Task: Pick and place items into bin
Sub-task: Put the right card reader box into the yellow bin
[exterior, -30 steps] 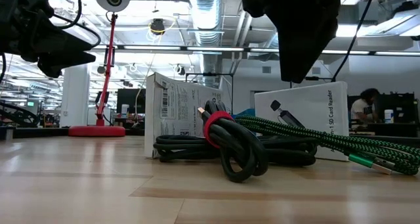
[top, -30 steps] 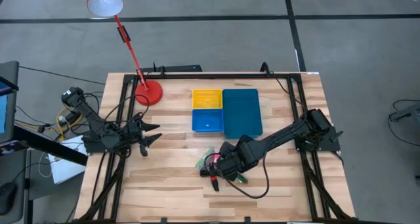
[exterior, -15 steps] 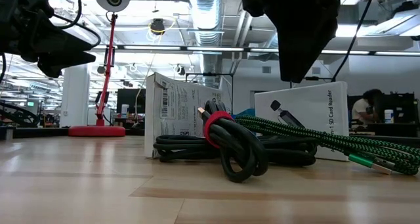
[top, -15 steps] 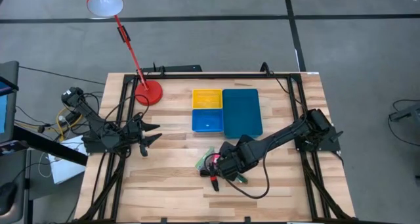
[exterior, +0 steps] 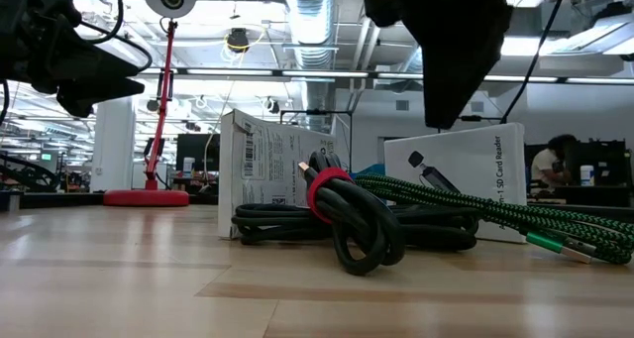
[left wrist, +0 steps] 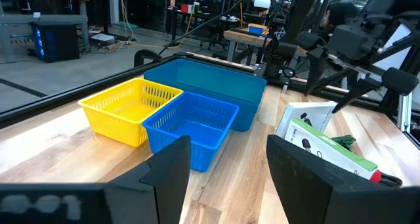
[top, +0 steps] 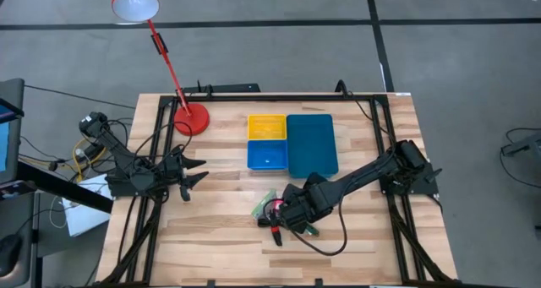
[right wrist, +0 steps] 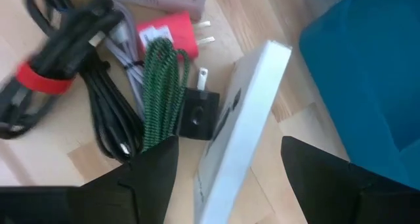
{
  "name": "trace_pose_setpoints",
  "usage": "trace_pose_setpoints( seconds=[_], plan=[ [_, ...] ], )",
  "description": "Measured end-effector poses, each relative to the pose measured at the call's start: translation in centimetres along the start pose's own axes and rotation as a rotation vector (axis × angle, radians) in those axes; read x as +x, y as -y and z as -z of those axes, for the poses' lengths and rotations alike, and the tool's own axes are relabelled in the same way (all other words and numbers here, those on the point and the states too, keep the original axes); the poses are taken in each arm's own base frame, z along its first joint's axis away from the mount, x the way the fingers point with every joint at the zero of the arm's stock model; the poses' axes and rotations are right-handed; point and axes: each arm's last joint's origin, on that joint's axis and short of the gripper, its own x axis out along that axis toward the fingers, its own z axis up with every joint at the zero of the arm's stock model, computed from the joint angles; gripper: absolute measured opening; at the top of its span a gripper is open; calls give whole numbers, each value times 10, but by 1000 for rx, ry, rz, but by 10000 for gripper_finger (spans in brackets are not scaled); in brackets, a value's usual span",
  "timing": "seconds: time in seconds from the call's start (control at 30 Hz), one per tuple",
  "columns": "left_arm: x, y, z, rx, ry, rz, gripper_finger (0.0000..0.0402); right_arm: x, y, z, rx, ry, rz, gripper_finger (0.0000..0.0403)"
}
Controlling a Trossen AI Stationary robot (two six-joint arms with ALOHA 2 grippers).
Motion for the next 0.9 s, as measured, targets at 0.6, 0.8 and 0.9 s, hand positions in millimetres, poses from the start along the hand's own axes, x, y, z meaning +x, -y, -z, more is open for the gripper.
trace_pose_setpoints(
  seconds=[0.6,0.8,0.9],
  plan=[
    [0,0,0,0,0,0,190,16,3,8,8,-30,30,265],
    [0,0,0,0,0,0,190,16,3,8,9,-30,30,265],
    [0,0,0,0,0,0,190,16,3,8,9,-30,30,265]
  ],
)
